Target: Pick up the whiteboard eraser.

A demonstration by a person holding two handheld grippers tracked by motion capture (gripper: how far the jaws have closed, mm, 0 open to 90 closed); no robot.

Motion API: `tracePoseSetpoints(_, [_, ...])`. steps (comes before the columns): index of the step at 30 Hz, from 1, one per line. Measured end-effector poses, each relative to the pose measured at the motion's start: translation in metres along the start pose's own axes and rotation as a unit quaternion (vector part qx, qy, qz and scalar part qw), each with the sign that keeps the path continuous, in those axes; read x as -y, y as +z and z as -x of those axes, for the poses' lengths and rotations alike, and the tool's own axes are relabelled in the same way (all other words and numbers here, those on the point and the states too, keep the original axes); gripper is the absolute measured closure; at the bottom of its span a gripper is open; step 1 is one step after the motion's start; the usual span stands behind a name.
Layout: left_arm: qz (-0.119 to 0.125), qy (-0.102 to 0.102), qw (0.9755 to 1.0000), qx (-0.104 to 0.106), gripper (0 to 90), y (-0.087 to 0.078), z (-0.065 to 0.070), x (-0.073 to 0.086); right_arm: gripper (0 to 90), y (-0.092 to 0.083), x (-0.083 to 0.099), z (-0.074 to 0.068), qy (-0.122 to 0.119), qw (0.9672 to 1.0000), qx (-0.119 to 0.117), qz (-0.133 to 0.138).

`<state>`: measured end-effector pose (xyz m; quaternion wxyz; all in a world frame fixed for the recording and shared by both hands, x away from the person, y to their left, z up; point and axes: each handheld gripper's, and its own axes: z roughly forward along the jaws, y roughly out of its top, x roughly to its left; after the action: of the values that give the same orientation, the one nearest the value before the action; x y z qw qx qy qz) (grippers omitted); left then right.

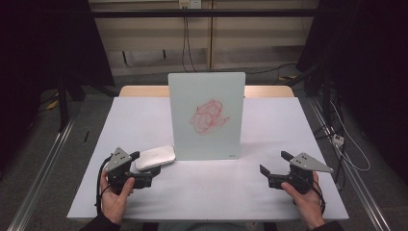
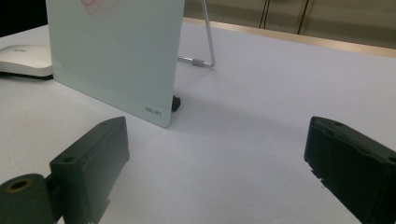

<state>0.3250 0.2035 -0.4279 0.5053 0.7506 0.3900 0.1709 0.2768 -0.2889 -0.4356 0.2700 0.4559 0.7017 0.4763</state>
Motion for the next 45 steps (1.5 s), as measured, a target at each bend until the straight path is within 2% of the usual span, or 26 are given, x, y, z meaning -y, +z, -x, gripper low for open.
tracePoseSetpoints(6, [-0.009, 0.006, 0.9999, 0.009, 5.1, -0.002, 0.002, -0.005, 6.0, 0.001, 0.001, 0.002, 0.002, 1.0, -0.001, -0.001])
tracePoseSetpoints(9, [-0.016, 0.001, 0.9998, 0.01, 6.5, -0.002, -0.001, -0.006, 6.0, 0.002, 0.001, 0.001, 0.005, 1.0, -0.004, -0.002])
tracePoseSetpoints(16, [-0.024, 0.014, 0.9995, 0.014, 7.7, 0.0, -0.008, -0.009, 6.0, 0.004, 0.0, 0.0, 0.004, 0.9999, -0.012, -0.006])
tracePoseSetpoints(18, [-0.028, 0.003, 0.9992, 0.027, 6.9, 0.001, -0.01, -0.01, 6.0, 0.004, 0.0, 0.0, 0.004, 0.9999, -0.014, -0.007])
tracePoseSetpoints(21, [-0.049, 0.006, 0.9981, 0.035, 7.6, 0.001, -0.012, -0.012, 6.0, 0.004, 0.0, 0.0, 0.006, 0.9998, -0.017, -0.006])
tracePoseSetpoints(22, [-0.051, 0.012, 0.9979, 0.038, 7.5, 0.001, -0.012, -0.013, 5.7, 0.003, 0.0, 0.0, 0.008, 0.9998, -0.016, -0.006])
tracePoseSetpoints(24, [-0.057, 0.016, 0.996, 0.067, 7.4, 0.001, -0.012, -0.013, 5.4, 0.002, 0.0, 0.0, 0.008, 0.9998, -0.015, -0.006])
tracePoseSetpoints(25, [-0.06, 0.024, 0.9954, 0.071, 7.8, 0.002, -0.011, -0.014, 5.3, 0.002, 0.0, 0.0, 0.009, 0.9998, -0.015, -0.007])
tracePoseSetpoints(27, [-0.069, 0.044, 0.9951, 0.056, 7.8, 0.003, -0.01, -0.018, 5.1, 0.002, 0.0, 0.0, 0.009, 0.9998, -0.015, -0.005])
tracePoseSetpoints(28, [-0.067, 0.046, 0.995, 0.058, 7.8, 0.004, -0.011, -0.019, 5.1, 0.002, 0.0, 0.0, 0.009, 0.9998, -0.015, -0.005])
tracePoseSetpoints(31, [-0.064, 0.042, 0.9955, 0.056, 4.6, 0.007, -0.015, -0.025, 5.2, 0.003, 0.0, -0.001, 0.007, 0.9998, -0.018, -0.006])
tracePoseSetpoints(34, [-0.07, 0.051, 0.995, 0.051, 5.4, 0.01, -0.021, -0.031, 5.3, 0.003, 0.0, 0.0, 0.008, 0.9998, -0.015, -0.008])
tracePoseSetpoints(37, [-0.071, 0.043, 0.9954, 0.048, 6.0, 0.014, -0.027, -0.036, 5.2, 0.003, 0.001, 0.0, 0.008, 0.9998, -0.014, -0.011])
tracePoseSetpoints(42, [-0.081, 0.046, 0.994, 0.056, 6.1, 0.02, -0.035, -0.04, 5.1, 0.004, 0.001, -0.001, 0.011, 0.9998, -0.016, -0.011])
tracePoseSetpoints(45, [-0.098, 0.057, 0.9917, 0.06, 5.9, 0.023, -0.039, -0.044, 5.1, 0.004, 0.001, -0.001, 0.011, 0.9997, -0.017, -0.011])
